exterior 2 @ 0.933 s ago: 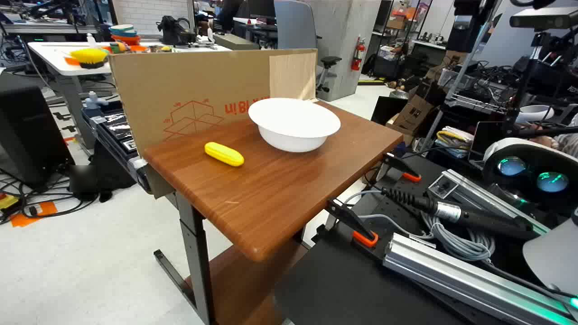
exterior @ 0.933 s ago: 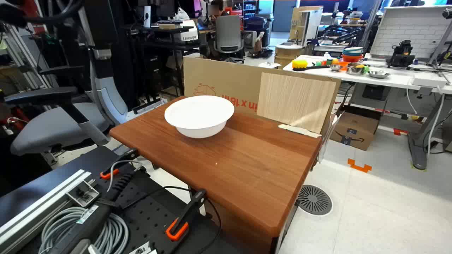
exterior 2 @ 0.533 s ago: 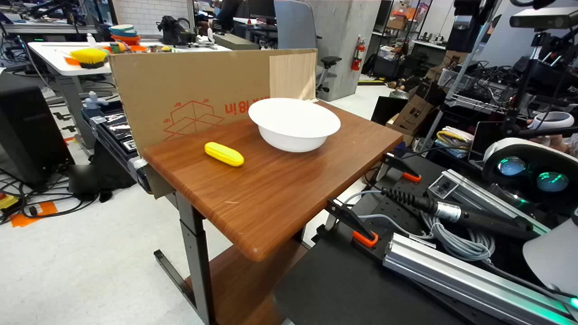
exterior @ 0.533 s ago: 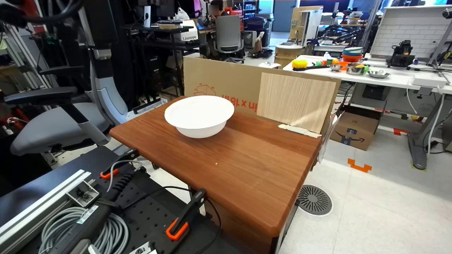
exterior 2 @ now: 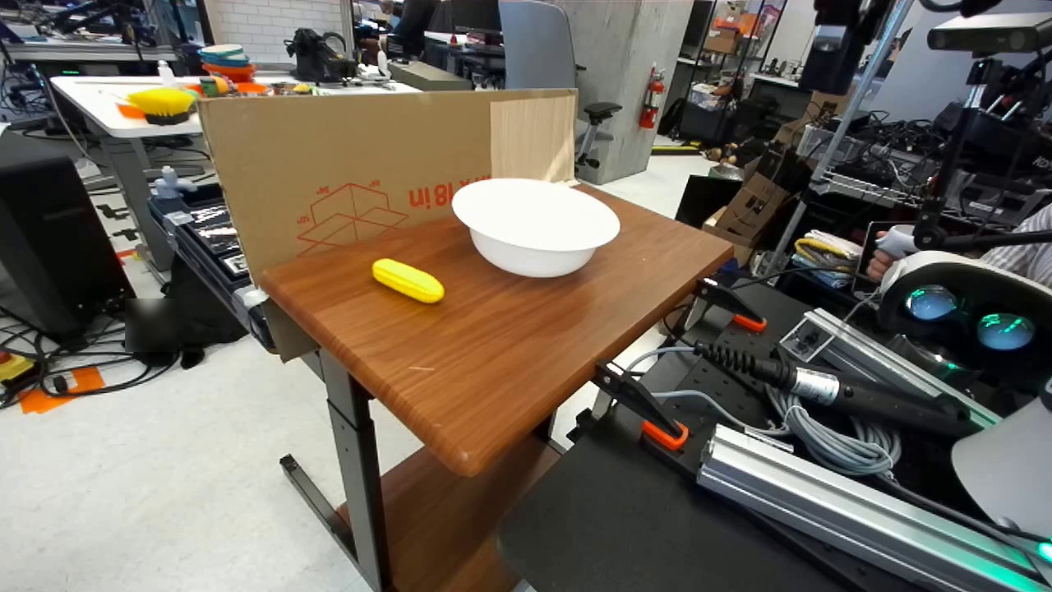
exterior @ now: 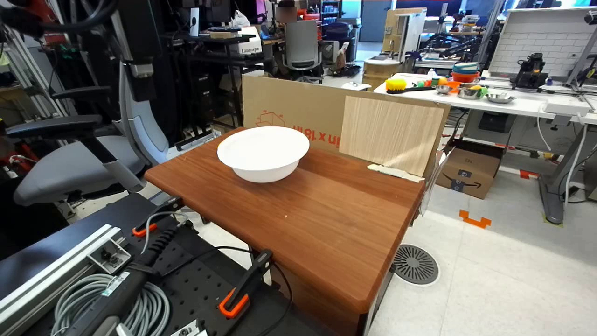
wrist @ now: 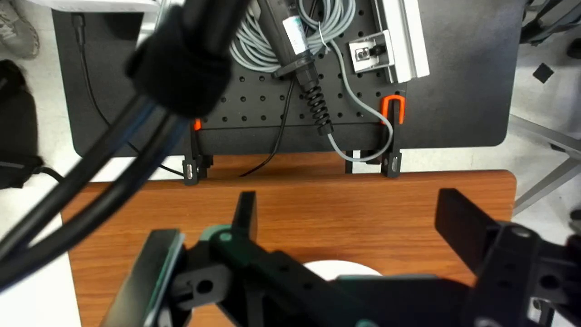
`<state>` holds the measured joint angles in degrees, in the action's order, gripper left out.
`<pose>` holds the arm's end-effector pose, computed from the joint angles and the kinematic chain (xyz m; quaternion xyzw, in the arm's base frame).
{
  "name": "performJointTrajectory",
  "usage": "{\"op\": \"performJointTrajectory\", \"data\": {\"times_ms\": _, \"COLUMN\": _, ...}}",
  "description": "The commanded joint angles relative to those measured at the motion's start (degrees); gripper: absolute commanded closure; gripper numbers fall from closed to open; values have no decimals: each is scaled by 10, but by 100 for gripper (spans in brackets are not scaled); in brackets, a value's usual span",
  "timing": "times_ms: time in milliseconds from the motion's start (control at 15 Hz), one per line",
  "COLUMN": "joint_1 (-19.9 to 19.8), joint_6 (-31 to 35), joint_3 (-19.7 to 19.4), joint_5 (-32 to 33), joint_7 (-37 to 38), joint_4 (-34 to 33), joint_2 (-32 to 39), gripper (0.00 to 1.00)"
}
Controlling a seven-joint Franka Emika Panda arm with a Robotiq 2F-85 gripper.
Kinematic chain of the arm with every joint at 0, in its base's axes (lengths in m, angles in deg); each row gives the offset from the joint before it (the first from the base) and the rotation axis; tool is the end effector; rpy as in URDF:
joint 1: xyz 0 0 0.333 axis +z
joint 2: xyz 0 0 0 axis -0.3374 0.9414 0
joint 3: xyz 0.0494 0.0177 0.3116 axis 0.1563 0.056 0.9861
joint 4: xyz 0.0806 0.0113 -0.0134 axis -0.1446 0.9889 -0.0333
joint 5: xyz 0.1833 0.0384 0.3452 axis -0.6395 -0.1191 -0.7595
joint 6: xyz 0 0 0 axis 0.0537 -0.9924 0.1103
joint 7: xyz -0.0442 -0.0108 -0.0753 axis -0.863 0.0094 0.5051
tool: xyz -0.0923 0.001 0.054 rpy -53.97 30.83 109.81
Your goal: Place the corn toy in the bowl
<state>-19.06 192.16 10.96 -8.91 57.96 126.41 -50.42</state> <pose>0.3141 0.0029 0.4129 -0.9987 -0.0203 0.0426 0.0209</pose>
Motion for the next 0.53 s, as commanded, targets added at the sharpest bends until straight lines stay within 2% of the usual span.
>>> {"op": "performJointTrajectory", "data": {"times_ms": 0, "joint_1": 28, "joint_6": 77, "joint_3": 5, "joint_5": -33, "joint_7": -3, "joint_4": -40, "joint_2": 92, "gripper": 0}}
{"op": "performJointTrajectory", "data": {"times_ms": 200, "joint_1": 47, "joint_6": 152, "joint_3": 20, "joint_5": -61, "joint_7": 13, "joint_4": -82, "joint_2": 186, "gripper": 0}}
{"op": "performJointTrajectory", "data": {"times_ms": 467, "joint_1": 61, "joint_6": 213, "joint_3": 45, "joint_5": -70, "joint_7": 31, "joint_4": -164, "joint_2": 321, "gripper": 0}}
